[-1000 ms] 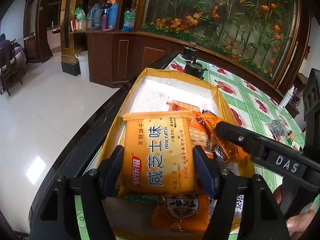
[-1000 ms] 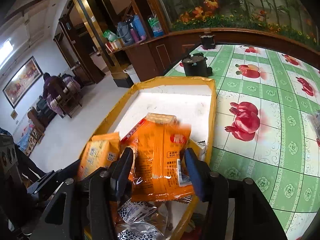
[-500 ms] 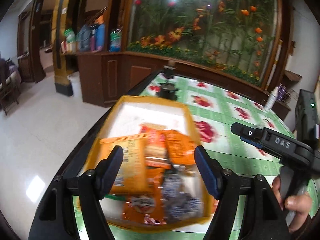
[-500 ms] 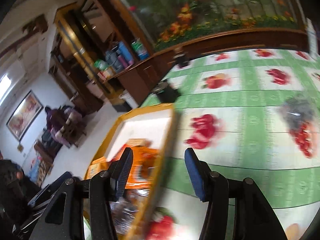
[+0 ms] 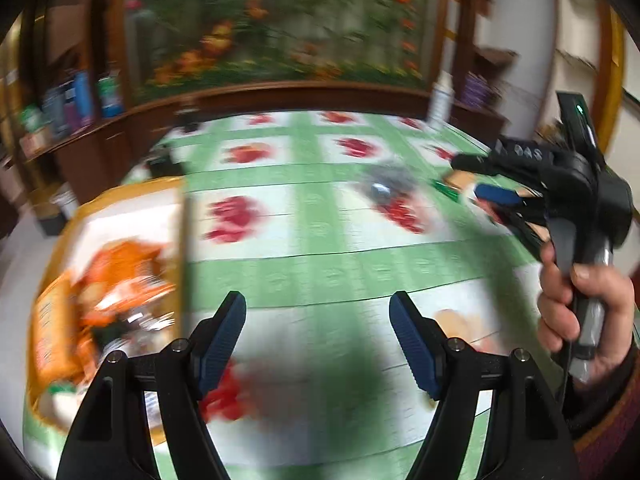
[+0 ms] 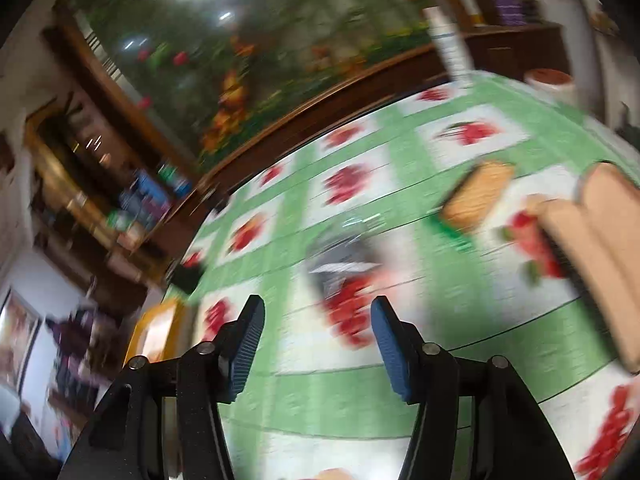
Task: Organize snacks
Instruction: 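Move both open grippers back toward the remaining snacks, then grasp the clear candy bag with the left gripper while the right grasps the cracker biscuit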
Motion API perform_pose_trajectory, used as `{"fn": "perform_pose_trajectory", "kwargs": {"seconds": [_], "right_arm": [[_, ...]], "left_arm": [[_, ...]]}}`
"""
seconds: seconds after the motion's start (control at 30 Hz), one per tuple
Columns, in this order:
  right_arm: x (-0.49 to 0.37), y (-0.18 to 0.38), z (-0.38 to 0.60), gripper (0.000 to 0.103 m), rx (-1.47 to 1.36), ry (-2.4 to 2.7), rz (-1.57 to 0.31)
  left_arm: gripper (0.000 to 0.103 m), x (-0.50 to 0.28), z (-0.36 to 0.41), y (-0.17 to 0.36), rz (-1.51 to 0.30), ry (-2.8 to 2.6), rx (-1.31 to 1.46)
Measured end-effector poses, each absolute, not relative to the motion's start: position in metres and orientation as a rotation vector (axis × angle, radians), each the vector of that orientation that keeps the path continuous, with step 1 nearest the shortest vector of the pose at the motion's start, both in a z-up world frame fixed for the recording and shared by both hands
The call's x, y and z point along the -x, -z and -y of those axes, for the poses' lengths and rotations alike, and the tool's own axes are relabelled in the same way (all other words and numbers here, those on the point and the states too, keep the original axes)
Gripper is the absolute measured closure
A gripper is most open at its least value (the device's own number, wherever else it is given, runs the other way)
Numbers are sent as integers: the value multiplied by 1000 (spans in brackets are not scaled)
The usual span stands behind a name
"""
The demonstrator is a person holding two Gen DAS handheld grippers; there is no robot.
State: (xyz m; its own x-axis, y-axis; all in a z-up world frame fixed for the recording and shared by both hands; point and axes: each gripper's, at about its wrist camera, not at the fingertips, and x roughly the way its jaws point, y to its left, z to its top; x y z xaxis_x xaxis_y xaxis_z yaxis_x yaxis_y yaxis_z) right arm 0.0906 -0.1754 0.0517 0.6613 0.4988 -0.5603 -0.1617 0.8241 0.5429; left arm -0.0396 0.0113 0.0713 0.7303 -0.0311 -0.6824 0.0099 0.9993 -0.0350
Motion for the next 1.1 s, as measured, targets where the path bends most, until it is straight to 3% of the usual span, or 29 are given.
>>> {"fn": "perform_pose_trajectory", "kwargs": {"seconds": [0.07, 0.13, 0.37, 0.63, 0.83, 1.1], "right_arm": [[-97, -50, 198, 41, -504, -339, -758], [-103, -51, 217, 41, -508, -307, -752], [-105, -46, 255, 41, -620, -267, -769], [-106, -40, 260, 41, -667, -269, -789], [-104, -41, 264, 41, -691, -266, -784], [-100, -43, 262, 36, -662, -242, -770]], "left_arm": [[27, 14, 8, -80, -754, 98, -9], [13, -16, 21, -86, -762, 147, -35], [12, -129, 44, -84, -822, 174, 0], [12, -222, 63, -38, -901, 150, 19], [12, -183, 70, -18, -935, 193, -48], [28, -88, 26, -11, -900, 98, -66]]}}
